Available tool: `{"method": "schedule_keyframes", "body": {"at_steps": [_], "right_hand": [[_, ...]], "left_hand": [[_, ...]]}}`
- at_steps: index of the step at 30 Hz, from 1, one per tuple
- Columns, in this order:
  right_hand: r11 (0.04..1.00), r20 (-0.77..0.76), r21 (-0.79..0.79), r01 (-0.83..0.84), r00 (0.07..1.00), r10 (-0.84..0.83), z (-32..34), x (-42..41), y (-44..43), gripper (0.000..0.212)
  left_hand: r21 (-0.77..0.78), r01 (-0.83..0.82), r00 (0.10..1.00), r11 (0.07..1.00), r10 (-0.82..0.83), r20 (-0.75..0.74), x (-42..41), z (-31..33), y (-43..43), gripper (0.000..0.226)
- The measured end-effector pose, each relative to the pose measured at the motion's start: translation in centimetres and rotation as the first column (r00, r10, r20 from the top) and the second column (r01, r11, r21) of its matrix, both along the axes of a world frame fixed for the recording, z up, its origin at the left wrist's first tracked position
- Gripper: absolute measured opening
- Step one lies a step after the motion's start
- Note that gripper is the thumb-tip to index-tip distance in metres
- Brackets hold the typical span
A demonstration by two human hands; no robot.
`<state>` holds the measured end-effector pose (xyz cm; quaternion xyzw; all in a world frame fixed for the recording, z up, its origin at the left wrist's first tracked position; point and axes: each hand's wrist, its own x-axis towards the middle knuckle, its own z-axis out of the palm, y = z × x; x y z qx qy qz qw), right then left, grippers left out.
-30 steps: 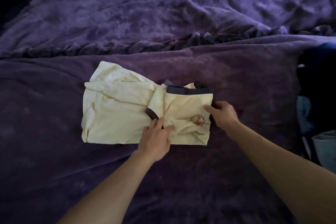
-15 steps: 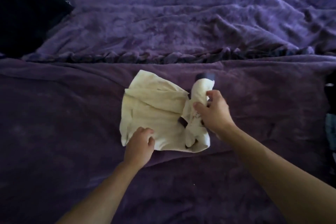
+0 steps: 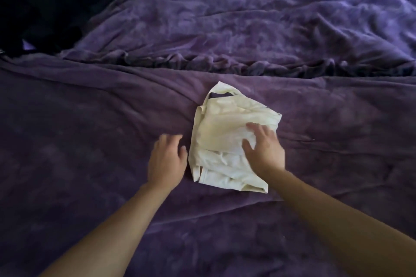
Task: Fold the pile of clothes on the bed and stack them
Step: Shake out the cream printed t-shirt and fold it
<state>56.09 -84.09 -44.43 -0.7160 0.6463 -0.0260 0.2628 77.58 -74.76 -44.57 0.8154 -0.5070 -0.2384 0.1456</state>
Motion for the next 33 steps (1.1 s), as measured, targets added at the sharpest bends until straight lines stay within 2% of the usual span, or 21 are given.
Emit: {"method": "schedule_keyframes", "body": {"at_steps": [2, 4, 5, 8, 10, 14, 16, 19, 24, 33], "right_hand": [[0.995, -0.124, -0.085, -0.056, 0.991, 0.045, -0.8, -2.5, -0.3, 0.056], [0.998, -0.202, -0.033, -0.052, 0.978, 0.044, -1.9, -3.8, -1.0, 0.062], [0.999, -0.217, 0.006, -0.043, 0.975, 0.043, -2.7, -4.1, -1.3, 0.063], [0.996, -0.186, 0.087, 0.004, 0.982, 0.012, -5.2, -3.8, -1.9, 0.067], [0.995, -0.144, 0.063, 0.076, 0.987, -0.067, -6.7, -3.1, -1.9, 0.071], [0.955, 0.011, 0.007, 0.296, 0.955, -0.296, -7.7, -1.3, -2.0, 0.068], [0.936, 0.055, 0.041, 0.349, 0.935, -0.351, -7.2, -1.0, -1.7, 0.061], [0.942, 0.093, 0.042, 0.332, 0.938, -0.334, -5.2, -2.7, -0.4, 0.054], [0.969, 0.101, -0.022, 0.246, 0.965, -0.243, -0.3, -9.2, 3.4, 0.051], [0.942, 0.118, -0.13, 0.309, 0.948, -0.295, 10.4, -25.3, 11.4, 0.053]], "left_hand": [[-0.088, 0.12, 0.989, 0.989, -0.112, 0.097, -1.2, -0.5, -2.8, 0.035], [-0.12, 0.242, 0.96, 0.963, -0.22, 0.172, -2.5, -1.5, -6.0, 0.042], [-0.087, 0.287, 0.944, 0.954, -0.266, 0.196, -3.1, -2.2, -7.4, 0.046], [0.088, 0.301, 0.919, 0.95, -0.314, 0.239, -3.9, -5.5, -10.4, 0.059], [0.137, 0.261, 0.917, 0.956, -0.29, 0.275, -4.1, -7.0, -11.3, 0.063], [0.002, 0.252, 0.909, 0.968, -0.238, 0.341, -5.7, -6.9, -11.7, 0.055], [-0.044, 0.302, 0.921, 0.952, -0.279, 0.273, -6.6, -5.9, -11.3, 0.047], [-0.033, 0.306, 0.943, 0.952, -0.298, 0.148, -7.9, -3.5, -9.9, 0.042], [-0.088, 0.354, 0.933, 0.931, -0.345, 0.106, -12.2, 1.6, -6.2, 0.037], [-0.23, 0.421, 0.9, 0.878, -0.435, -0.012, -27.7, 13.0, 0.8, 0.033]]}}
